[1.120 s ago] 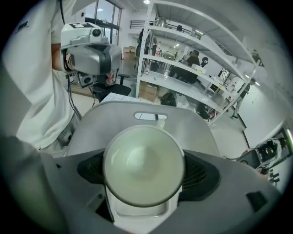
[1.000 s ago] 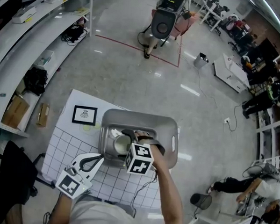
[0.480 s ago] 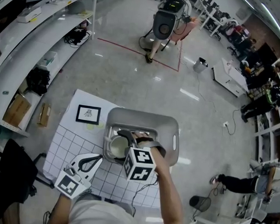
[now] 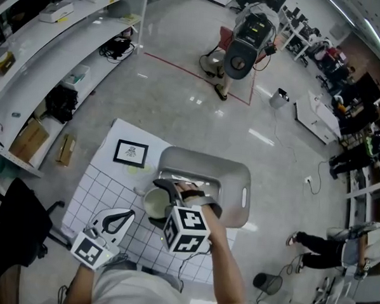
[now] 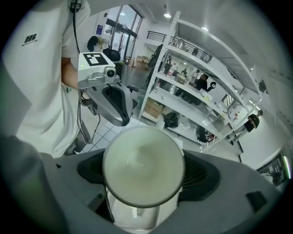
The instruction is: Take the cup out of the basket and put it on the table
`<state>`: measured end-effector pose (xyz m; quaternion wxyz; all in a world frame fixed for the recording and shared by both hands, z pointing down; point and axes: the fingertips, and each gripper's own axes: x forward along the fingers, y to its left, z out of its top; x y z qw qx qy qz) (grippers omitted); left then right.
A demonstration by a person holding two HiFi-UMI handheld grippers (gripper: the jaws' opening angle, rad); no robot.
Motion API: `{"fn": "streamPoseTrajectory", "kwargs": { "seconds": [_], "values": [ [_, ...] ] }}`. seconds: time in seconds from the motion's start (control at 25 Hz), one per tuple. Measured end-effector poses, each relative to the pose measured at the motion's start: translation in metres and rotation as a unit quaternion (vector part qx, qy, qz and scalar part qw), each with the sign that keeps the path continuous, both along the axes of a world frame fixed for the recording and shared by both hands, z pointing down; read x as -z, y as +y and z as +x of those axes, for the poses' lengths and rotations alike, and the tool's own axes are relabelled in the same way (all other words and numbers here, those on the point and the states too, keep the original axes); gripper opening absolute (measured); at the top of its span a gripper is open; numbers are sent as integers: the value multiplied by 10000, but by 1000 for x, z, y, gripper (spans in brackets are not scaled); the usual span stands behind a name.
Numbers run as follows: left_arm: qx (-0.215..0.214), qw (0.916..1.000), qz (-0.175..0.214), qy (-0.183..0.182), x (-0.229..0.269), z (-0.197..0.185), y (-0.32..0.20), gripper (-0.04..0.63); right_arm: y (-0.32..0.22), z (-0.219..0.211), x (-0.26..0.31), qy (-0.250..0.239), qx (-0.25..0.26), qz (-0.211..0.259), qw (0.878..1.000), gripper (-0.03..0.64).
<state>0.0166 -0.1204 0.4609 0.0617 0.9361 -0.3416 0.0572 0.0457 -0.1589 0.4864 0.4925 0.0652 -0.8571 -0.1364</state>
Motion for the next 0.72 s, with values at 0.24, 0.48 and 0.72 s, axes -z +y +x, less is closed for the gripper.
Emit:
{"fn": "streamPoseTrajectory", "kwargs": {
  "seconds": [0.24,0.48,0.72],
  "values": [
    [387,9992,-48,57,-3,-35,6,9,8,-43,-4,-234,-33,-36,9997,448],
    [782,9968,-138,-5,-11,-68,16,9,25,-78,-20,-251,192,-155,9994,448],
    [1162,9929,-253,71,-27,-100,27,9,34,-115,-50,-186,422,-271,9986,448]
  ]
}}
